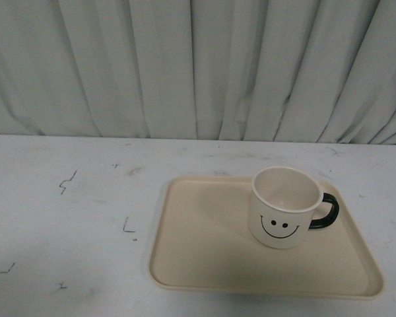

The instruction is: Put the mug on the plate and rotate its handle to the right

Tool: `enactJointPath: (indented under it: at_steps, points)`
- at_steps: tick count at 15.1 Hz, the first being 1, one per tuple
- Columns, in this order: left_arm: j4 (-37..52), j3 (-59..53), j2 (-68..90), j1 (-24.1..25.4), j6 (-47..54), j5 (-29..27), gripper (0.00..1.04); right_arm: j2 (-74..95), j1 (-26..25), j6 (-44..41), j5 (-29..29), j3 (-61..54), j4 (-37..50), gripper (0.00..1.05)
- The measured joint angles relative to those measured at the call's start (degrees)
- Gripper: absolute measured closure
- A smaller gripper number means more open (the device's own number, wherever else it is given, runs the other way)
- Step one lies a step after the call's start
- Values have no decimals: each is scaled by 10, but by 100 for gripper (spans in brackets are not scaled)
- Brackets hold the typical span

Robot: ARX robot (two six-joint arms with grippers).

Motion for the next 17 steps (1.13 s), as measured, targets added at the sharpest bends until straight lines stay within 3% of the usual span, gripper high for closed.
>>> enactJointPath:
  at_steps: [9, 17]
  points:
    - [0, 0, 0, 0, 0, 0, 7, -209, 0, 0, 0, 0, -192, 103]
    - [0, 0, 0, 0, 0, 0, 7, -289, 0, 0, 0, 0, -272, 103]
